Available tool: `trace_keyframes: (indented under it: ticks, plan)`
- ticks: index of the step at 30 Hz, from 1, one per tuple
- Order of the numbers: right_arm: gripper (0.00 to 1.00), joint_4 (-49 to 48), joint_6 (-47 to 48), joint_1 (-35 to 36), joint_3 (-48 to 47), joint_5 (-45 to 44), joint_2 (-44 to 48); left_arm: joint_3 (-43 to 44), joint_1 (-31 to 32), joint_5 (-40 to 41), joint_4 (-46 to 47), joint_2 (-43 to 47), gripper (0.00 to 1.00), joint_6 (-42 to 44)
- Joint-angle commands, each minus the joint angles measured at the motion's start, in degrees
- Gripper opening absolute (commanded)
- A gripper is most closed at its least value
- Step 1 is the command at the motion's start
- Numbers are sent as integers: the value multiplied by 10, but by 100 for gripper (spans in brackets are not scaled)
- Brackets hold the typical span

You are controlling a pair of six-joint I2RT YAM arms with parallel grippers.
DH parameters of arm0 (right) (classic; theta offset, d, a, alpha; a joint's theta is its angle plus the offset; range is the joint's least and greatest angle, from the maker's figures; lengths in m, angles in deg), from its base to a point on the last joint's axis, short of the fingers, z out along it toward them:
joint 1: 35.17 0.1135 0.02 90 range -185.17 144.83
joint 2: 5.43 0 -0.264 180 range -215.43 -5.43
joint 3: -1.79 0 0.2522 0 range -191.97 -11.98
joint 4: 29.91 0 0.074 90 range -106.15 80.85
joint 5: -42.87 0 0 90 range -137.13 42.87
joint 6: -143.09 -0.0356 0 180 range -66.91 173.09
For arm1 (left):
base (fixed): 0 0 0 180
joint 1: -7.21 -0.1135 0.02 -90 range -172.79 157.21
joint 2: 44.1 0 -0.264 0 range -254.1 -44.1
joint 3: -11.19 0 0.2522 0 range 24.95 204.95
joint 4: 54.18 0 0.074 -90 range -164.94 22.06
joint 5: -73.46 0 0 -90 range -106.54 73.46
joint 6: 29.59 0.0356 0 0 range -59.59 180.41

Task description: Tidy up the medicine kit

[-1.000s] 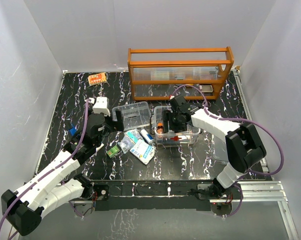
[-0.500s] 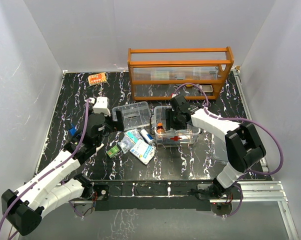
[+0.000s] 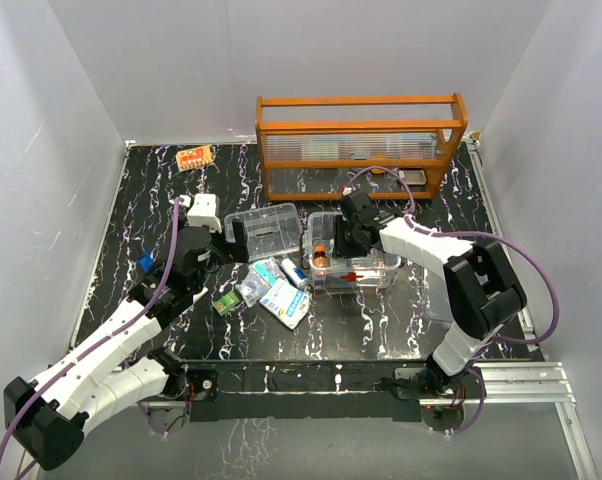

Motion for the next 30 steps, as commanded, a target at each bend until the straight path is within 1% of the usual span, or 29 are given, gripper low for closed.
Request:
trace_keyframes:
  ticks: [1,6,13,20,21,25,27,30]
  plan:
    - [29,-21,3,0,28,58,23,17,0,1,6,3,99,1]
    - [28,-16,-15,-1,43,91,44,17,-2,1,6,3,99,-1]
    - [29,-4,-24,0,44,122,46,17,-1,-1,5,1,99,-3]
    - [30,33,-25,0,1,80,55,18,-2,-5,3,-2,99,-7]
    - [32,36,-24,0,-7,71,56,18,-2,-6,3,-3,99,-8]
    - [48,33,-25,-1,-14,49,51,20,-1,-8,2,-7,99,-10]
    - [50,24,-24,-1,-10,53,40,20,-2,-8,2,-8,99,-11]
    - [50,13,-22,0,-6,53,21,20,-2,-9,2,-9,99,-12]
